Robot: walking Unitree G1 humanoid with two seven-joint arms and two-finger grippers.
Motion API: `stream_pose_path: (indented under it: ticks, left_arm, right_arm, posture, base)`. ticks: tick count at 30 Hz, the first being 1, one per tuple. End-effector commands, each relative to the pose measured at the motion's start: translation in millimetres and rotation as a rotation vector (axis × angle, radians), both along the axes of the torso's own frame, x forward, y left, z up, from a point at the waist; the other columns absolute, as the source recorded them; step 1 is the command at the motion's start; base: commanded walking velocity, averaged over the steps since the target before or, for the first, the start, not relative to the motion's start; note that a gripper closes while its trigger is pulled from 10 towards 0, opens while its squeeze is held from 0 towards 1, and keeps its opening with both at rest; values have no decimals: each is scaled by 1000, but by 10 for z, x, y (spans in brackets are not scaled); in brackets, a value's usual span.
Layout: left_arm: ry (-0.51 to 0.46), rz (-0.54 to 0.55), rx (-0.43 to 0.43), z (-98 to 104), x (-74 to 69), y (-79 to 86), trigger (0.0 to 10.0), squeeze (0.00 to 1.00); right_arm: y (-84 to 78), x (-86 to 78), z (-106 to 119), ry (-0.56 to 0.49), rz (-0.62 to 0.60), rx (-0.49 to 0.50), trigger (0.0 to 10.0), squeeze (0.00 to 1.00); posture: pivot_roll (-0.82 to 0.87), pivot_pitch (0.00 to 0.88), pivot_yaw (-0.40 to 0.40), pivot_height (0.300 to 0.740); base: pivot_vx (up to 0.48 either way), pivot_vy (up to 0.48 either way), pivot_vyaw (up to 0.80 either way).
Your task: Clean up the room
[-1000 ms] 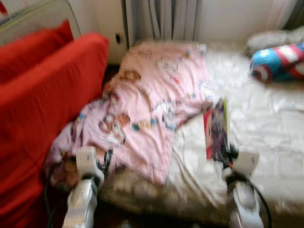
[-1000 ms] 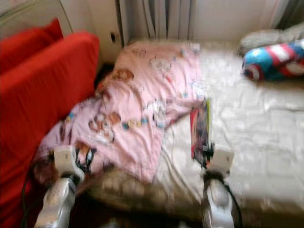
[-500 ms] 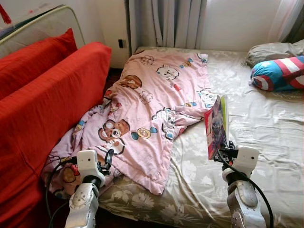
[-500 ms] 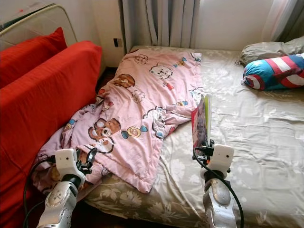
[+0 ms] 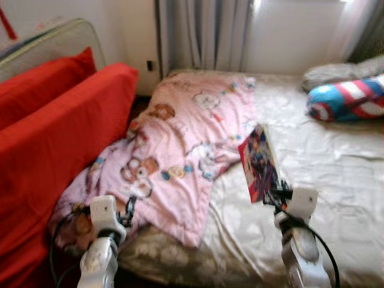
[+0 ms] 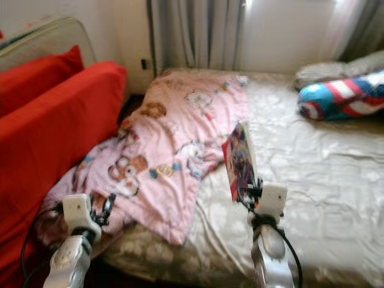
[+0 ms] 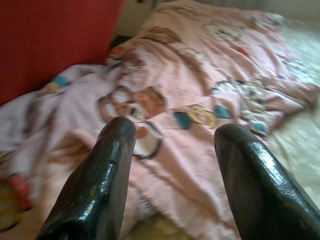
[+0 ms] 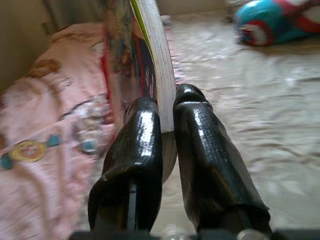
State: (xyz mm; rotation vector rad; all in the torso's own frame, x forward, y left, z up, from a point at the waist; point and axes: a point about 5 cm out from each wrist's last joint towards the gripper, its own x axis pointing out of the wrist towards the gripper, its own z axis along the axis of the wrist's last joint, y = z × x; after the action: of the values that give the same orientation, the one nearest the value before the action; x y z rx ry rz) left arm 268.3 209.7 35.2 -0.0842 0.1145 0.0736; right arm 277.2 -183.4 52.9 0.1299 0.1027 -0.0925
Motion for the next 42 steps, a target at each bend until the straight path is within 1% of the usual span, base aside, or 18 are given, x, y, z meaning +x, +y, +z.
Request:
stream_pose_path:
  ticks: [1, 3, 5, 11, 26, 42]
  left_arm:
    - [-5, -17, -10, 8, 34, -68, 10000, 0]
    - [-6, -24, 1, 11, 38, -66, 10000, 0]
    - [-10, -26, 7, 20, 47, -56, 10000, 0]
    - [-16, -18, 6, 32, 58, -36, 10000, 0]
    - [-16, -13, 6, 28, 40, -24, 10000, 0]
    - [-13, -16, 11, 23, 0, -16, 10000, 0]
  right_arm:
    - [-57, 16, 56, -32, -30, -2, 10000, 0]
    - [-59, 15, 56, -34, -38, -1, 10000, 0]
    - [-52, 19, 62, -38, -34, -22, 10000, 0]
    - [-56, 23, 71, -45, -43, -11, 10000, 0]
    - [-37, -1, 51, -33, -44, -3, 10000, 0]
    - [-29, -60, 23, -22, -45, -2, 10000, 0]
  posture:
    - [-32, 0, -8, 740]
    - [-32, 0, -8, 740]
    - [-29, 0, -7, 740]
    - [-28, 0, -8, 740]
    - [-29, 0, -3, 740]
    - [-33, 22, 1, 740]
  base:
    - [0, -401, -450]
    - [0, -399, 0]
    - [0, -409, 0]
    - [0, -412, 0]
    - [0, -412, 0]
    - [0, -411, 0]
